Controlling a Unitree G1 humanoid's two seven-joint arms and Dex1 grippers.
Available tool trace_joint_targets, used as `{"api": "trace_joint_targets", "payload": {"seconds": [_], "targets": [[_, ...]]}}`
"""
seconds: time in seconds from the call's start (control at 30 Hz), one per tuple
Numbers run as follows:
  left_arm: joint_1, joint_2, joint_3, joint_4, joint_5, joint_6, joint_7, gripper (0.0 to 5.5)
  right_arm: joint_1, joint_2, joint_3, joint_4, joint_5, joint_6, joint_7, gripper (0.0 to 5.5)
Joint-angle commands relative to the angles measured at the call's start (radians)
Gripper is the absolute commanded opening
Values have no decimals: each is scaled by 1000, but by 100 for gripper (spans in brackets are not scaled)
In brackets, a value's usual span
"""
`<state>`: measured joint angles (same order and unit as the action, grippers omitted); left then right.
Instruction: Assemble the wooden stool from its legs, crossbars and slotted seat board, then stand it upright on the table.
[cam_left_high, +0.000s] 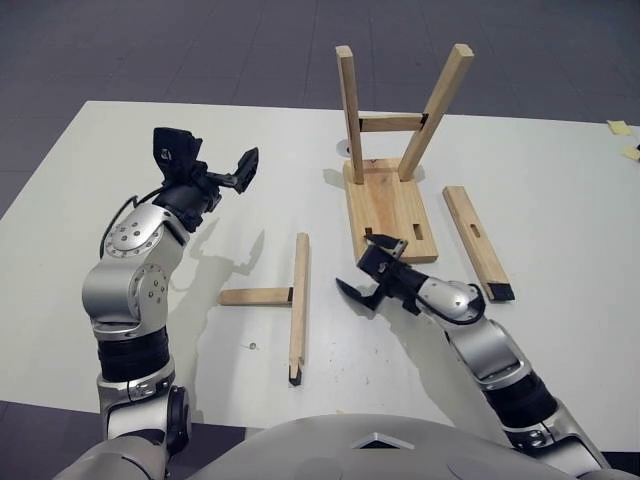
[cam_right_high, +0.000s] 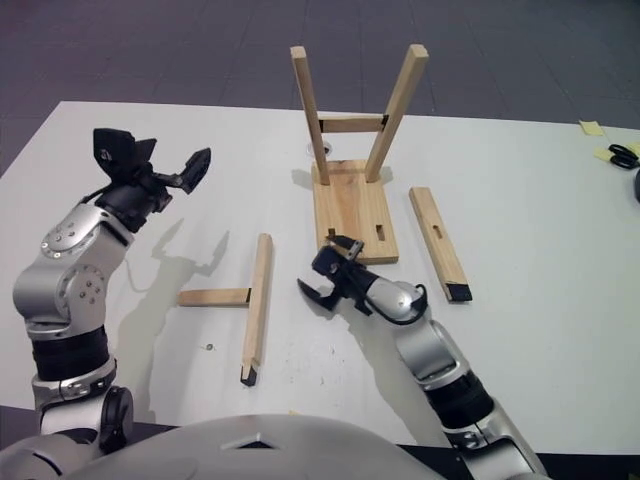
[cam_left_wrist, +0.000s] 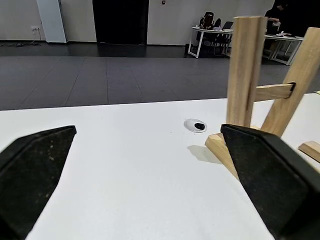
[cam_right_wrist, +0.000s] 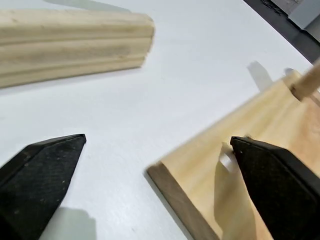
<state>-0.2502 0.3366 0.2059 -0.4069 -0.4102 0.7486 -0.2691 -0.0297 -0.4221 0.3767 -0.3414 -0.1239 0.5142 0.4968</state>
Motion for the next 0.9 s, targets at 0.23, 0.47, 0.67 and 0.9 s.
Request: {"api": "trace_joint_targets", "payload": {"seconds": [0.23,0.47,0.67,0.9], "targets": [[212,224,-108,-178,-94,109,-268,538,25,198,-181,-248,393,314,10,540],[365,541,-185,-180,20,-129,-612,538,73,168,-210,-272,416,318,-30,540],[394,557,-334,-175,162,-315,-653,538,82,163,-203,-266,420,310,-53,540],[304,571,-412,-31,341,-544,-685,538,95,161,-200,-269,433,313,-73,540]]}}
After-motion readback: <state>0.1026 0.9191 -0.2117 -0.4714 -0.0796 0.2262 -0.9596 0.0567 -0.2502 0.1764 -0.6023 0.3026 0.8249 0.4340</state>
